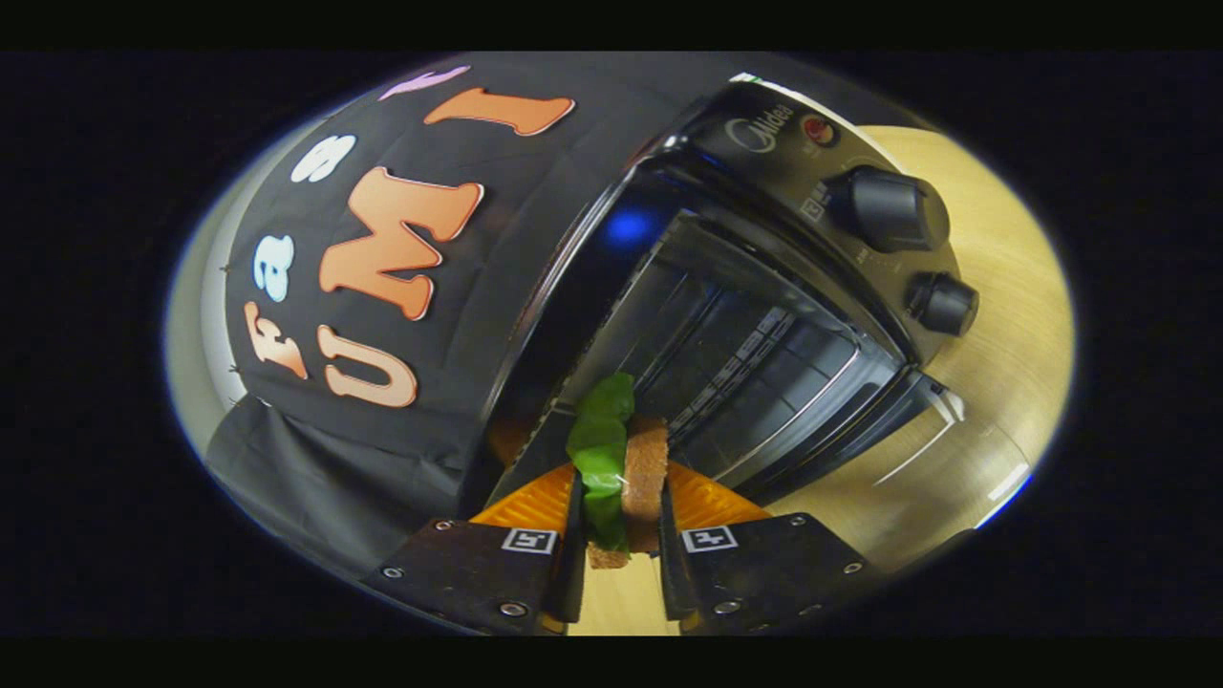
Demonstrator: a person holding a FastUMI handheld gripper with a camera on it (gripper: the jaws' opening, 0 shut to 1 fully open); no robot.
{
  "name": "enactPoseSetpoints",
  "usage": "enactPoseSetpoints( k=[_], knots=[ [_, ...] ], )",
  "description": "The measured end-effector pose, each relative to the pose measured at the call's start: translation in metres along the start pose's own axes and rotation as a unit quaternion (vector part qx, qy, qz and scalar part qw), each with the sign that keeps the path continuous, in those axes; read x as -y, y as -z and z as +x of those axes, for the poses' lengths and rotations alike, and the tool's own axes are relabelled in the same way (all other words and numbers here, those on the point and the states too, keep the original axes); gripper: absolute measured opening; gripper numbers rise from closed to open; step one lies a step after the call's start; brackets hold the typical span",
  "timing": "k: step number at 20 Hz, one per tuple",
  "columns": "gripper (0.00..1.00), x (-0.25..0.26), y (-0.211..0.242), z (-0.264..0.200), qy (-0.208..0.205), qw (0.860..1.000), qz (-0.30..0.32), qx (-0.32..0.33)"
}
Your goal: Open the toaster oven, put the food inside, and close the toaster oven door.
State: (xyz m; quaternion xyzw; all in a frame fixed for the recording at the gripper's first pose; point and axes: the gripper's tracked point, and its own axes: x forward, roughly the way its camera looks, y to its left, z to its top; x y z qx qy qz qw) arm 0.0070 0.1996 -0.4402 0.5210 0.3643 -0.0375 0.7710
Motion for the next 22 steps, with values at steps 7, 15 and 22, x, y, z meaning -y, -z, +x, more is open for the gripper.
enactPoseSetpoints(
  k=[7,15,22],
  knots=[
    [0.33,-0.002,-0.006,0.027,0.028,0.998,-0.043,0.046],
    [0.56,0.008,-0.007,0.021,0.08,0.992,-0.096,0.037],
    [0.81,0.012,-0.008,-0.028,0.1,0.979,-0.178,-0.012]
  ],
)
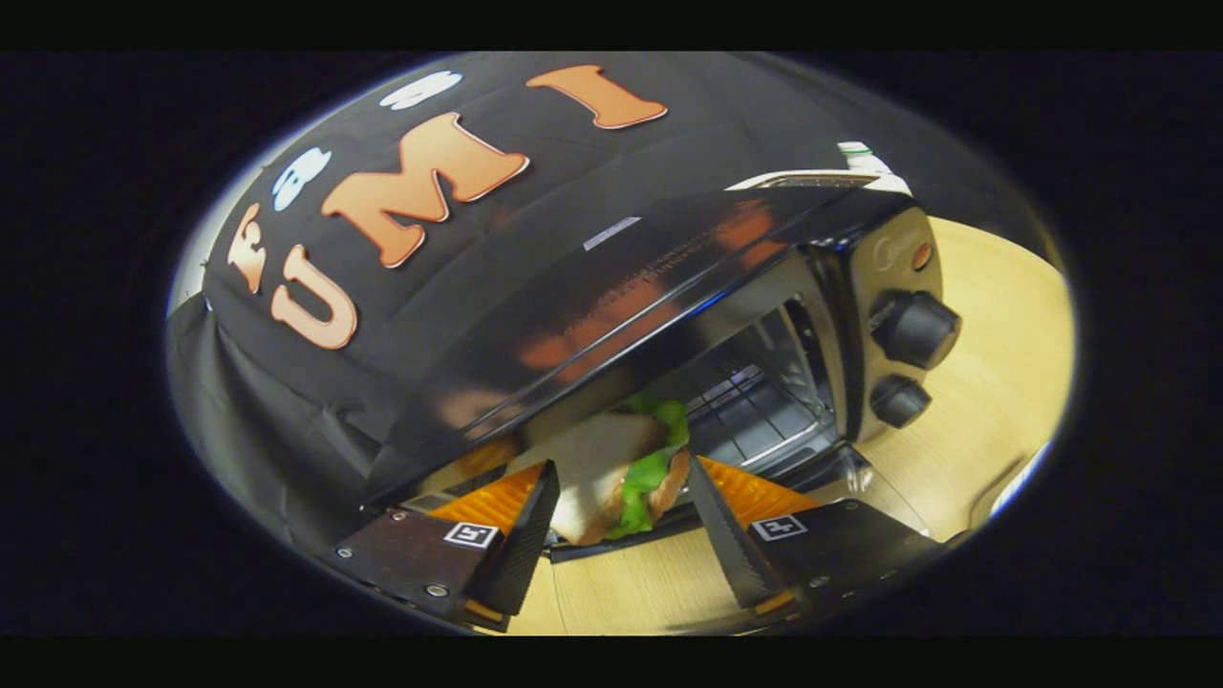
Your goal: Open the toaster oven, put the food inside, and close the toaster oven door.
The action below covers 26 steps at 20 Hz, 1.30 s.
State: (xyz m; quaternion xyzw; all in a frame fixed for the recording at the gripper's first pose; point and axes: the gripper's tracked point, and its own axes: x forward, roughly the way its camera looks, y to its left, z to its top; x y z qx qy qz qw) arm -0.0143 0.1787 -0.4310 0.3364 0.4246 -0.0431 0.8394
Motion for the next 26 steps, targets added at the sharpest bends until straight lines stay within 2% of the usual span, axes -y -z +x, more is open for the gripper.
enactPoseSetpoints(
  k=[7,15,18,19,21,26],
  knots=[
    [0.82,0.018,0.04,-0.063,-0.013,0.992,-0.102,-0.069],
    [0.84,0.058,0.092,-0.119,-0.011,0.97,-0.191,-0.15],
    [0.87,0.076,0.11,-0.129,-0.005,0.96,-0.218,-0.178],
    [0.92,0.078,0.122,-0.13,-0.003,0.956,-0.225,-0.187],
    [0.95,0.084,0.133,-0.129,0.002,0.951,-0.233,-0.202],
    [0.96,0.088,0.14,-0.126,0.005,0.942,-0.259,-0.215]
  ],
)
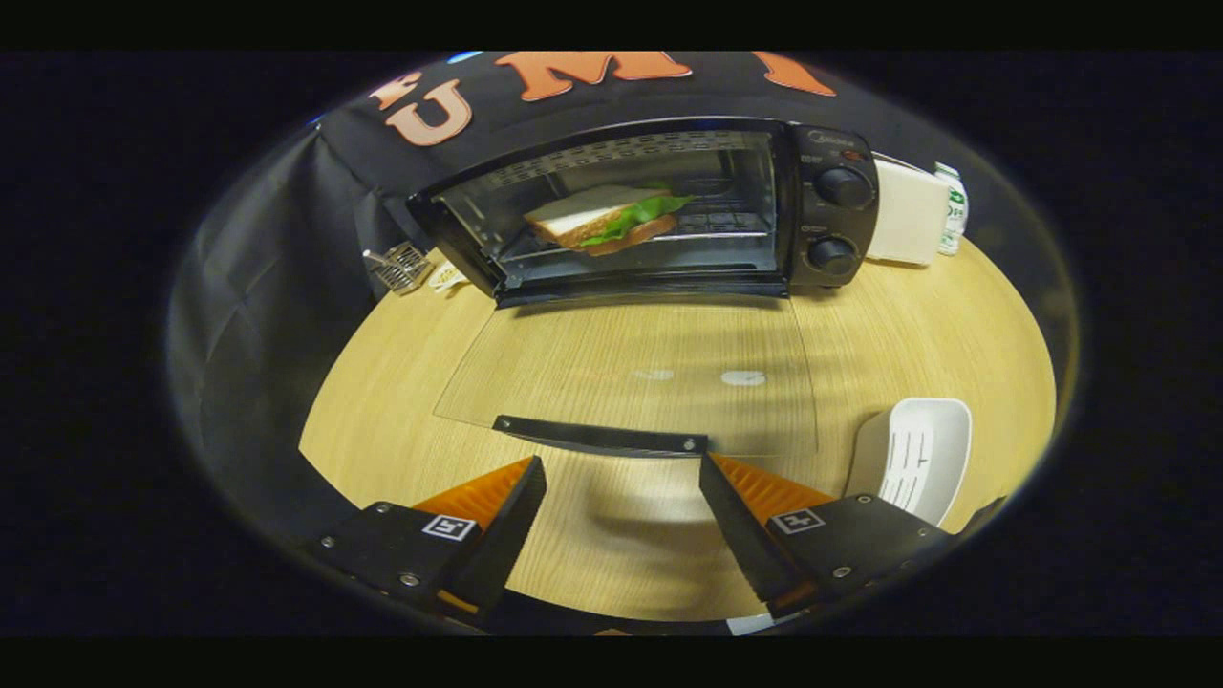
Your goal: Open the toaster oven, put the food inside, and close the toaster oven door.
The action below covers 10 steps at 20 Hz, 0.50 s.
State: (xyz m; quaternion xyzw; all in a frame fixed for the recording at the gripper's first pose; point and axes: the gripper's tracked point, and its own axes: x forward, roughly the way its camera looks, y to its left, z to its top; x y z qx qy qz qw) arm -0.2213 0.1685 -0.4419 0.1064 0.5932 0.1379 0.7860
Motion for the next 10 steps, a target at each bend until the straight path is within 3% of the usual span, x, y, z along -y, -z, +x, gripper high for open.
enactPoseSetpoints(
  k=[7,10],
  knots=[
    [0.97,0.009,0.008,0.007,0.013,1.0,0.018,-0.014],
    [0.97,-0.002,0.0,0.017,0.0,1.0,0.024,-0.013]
  ],
)
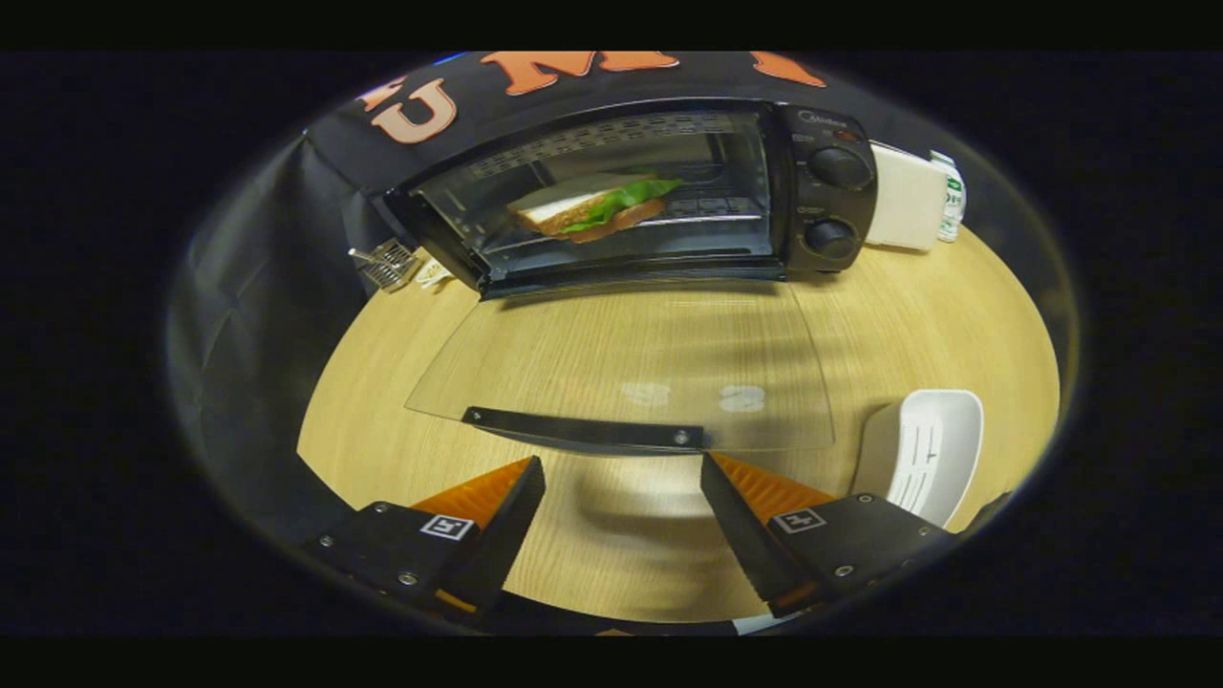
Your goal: Open the toaster oven, put the food inside, and close the toaster oven door.
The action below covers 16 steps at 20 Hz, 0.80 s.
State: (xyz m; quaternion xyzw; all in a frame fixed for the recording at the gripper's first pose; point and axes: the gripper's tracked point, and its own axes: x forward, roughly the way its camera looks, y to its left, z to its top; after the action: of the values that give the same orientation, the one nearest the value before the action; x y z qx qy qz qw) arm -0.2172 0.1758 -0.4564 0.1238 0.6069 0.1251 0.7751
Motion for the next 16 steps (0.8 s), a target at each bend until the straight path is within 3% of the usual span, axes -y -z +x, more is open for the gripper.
enactPoseSetpoints(
  k=[4,10,16],
  knots=[
    [0.98,-0.009,-0.002,-0.002,-0.006,1.0,-0.008,-0.003],
    [0.98,-0.043,-0.021,-0.015,-0.062,0.998,-0.003,0.013],
    [0.98,-0.039,-0.048,-0.014,-0.041,0.999,0.001,0.015]
  ],
)
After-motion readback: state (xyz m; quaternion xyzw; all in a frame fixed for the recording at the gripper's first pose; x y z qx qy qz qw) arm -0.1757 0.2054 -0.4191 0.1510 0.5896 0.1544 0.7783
